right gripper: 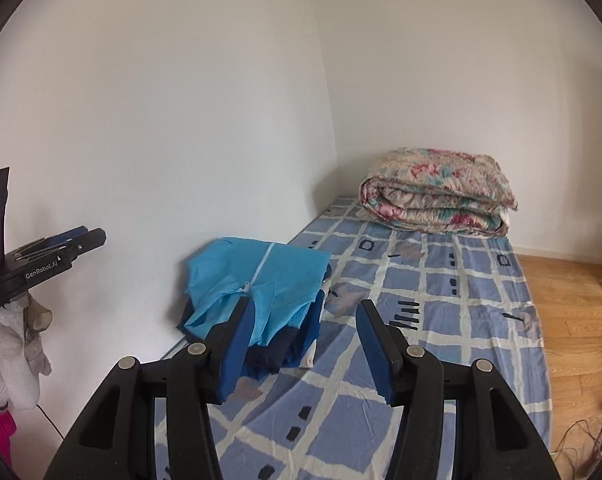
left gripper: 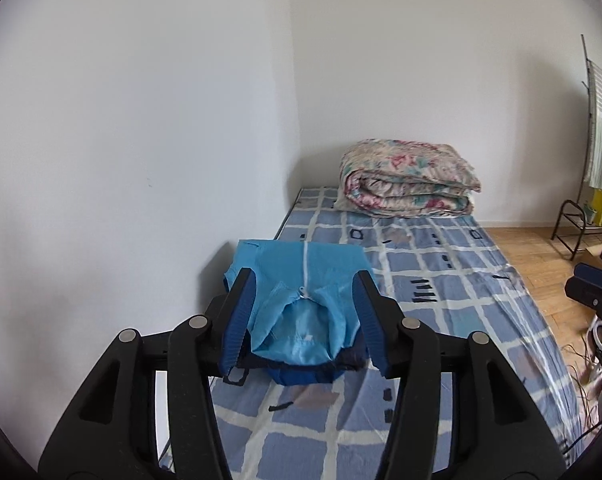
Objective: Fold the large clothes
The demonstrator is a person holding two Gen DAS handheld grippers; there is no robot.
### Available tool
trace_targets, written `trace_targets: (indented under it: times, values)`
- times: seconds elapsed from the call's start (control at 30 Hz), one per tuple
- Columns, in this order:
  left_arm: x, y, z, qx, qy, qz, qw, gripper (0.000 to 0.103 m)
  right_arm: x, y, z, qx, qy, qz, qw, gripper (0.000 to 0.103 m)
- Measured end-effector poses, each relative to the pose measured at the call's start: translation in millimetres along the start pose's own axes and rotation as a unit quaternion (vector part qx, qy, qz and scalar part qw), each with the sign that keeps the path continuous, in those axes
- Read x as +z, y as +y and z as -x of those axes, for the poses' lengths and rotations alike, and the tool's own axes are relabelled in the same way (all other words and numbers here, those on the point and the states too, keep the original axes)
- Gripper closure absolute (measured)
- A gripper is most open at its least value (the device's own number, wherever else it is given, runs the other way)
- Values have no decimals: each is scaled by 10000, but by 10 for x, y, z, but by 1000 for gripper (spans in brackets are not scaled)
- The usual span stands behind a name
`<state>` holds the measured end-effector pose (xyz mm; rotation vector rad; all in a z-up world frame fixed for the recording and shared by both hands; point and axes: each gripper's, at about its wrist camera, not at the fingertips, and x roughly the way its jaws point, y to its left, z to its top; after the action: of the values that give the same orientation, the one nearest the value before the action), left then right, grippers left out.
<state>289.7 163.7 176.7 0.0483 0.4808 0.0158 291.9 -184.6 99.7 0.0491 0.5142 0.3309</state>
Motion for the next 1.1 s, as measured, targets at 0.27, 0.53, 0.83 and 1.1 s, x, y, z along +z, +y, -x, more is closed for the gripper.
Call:
trace_targets:
  times: [0.27, 0.53, 0.83, 1.1]
  values:
    - [-68, -180, 1296, -98, -333, -257, 9991, 50, -170, 80, 1398, -64, -496, 246, 9984, 45]
    - [-248, -384, 2281, -402, -650, -401, 9963, 45, -327, 54, 2339, -160, -812, 331, 9960, 43]
    - [-948, -621, 2476, -924, -339, -586, 9934, 38, -971, -80, 2519, -337, -526, 105, 9980, 43]
    - [-1609, -676, 2035, -986, 72, -607, 9932, 29, -1665, -189, 2085, -614, -159, 74, 9980, 42]
